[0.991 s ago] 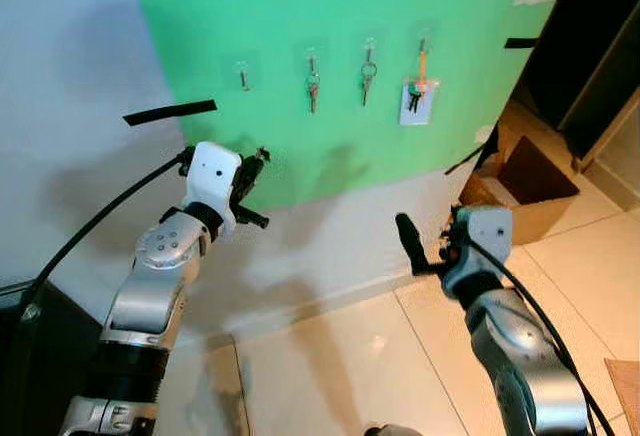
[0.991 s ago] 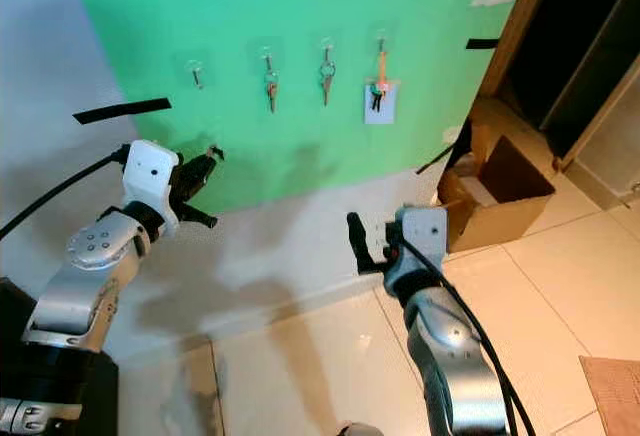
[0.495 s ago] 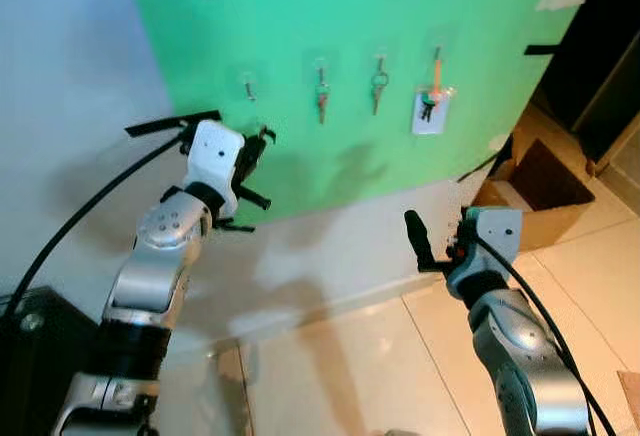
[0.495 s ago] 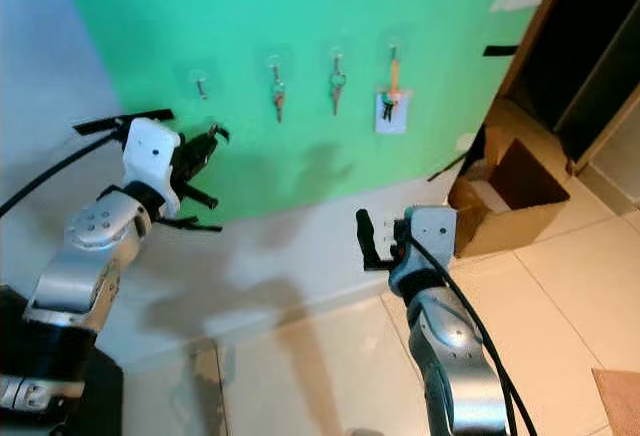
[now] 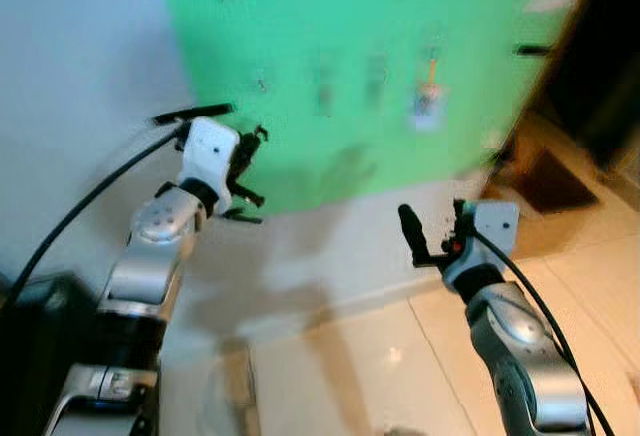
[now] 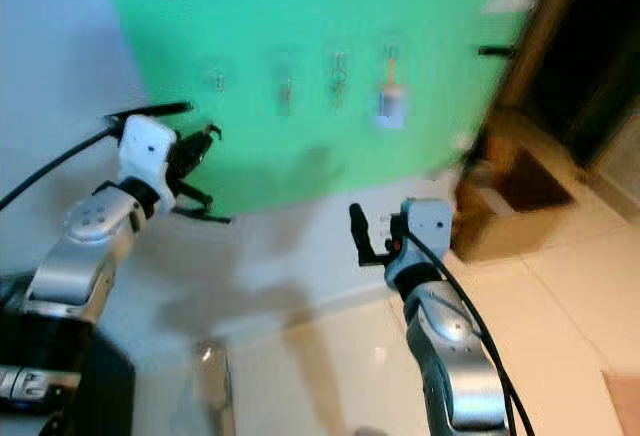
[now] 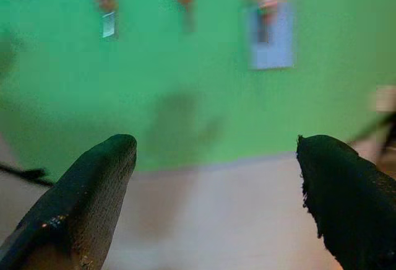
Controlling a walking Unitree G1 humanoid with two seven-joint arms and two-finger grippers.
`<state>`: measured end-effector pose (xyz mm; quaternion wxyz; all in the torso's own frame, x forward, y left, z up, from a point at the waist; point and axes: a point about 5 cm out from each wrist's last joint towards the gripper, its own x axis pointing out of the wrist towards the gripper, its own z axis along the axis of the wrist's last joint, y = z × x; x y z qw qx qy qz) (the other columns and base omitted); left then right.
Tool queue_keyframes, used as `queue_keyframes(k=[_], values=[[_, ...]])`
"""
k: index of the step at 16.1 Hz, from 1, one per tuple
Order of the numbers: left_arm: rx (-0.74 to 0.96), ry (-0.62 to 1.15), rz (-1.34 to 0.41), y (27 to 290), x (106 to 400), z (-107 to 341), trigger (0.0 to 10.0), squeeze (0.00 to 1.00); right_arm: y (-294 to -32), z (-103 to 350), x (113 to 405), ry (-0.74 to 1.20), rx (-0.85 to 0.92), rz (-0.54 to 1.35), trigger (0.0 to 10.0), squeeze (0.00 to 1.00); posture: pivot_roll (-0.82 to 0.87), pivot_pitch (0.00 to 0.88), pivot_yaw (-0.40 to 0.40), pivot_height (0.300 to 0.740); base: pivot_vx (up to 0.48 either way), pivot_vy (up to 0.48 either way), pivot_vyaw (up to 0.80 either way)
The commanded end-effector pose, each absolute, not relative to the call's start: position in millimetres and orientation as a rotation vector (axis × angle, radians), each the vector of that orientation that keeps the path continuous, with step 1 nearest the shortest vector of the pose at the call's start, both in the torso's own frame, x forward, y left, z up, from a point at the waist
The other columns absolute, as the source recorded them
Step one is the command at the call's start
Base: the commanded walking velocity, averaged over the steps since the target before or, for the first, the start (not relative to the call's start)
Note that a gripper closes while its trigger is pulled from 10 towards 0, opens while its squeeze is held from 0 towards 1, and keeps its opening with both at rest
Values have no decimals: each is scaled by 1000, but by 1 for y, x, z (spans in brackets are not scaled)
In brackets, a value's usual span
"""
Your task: Hang keys on a hook
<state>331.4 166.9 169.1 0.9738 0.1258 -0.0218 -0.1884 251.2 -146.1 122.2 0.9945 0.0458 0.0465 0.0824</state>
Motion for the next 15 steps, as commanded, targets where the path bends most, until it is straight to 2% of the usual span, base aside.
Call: queue_keyframes(k=[1,5,7,12,15], values=[[249,-53,-410,160,334,171,10000,0,-149,122,252,96,88,154,10000,0,-102,0,60,740,270,0,-456],[246,-50,-409,160,334,169,10000,0,-147,122,252,90,73,174,10000,0,-99,0,55,740,270,0,0],[247,-49,-407,161,333,168,10000,0,-142,123,252,87,11,224,10000,0,-93,0,49,740,270,0,0],[254,-51,-399,166,326,167,10000,0,-131,119,248,117,5,369,10000,0,-70,0,31,740,269,0,800],[257,-71,-412,169,323,171,10000,0,-133,120,251,115,21,368,10000,0,-64,0,29,740,0,0,0]])
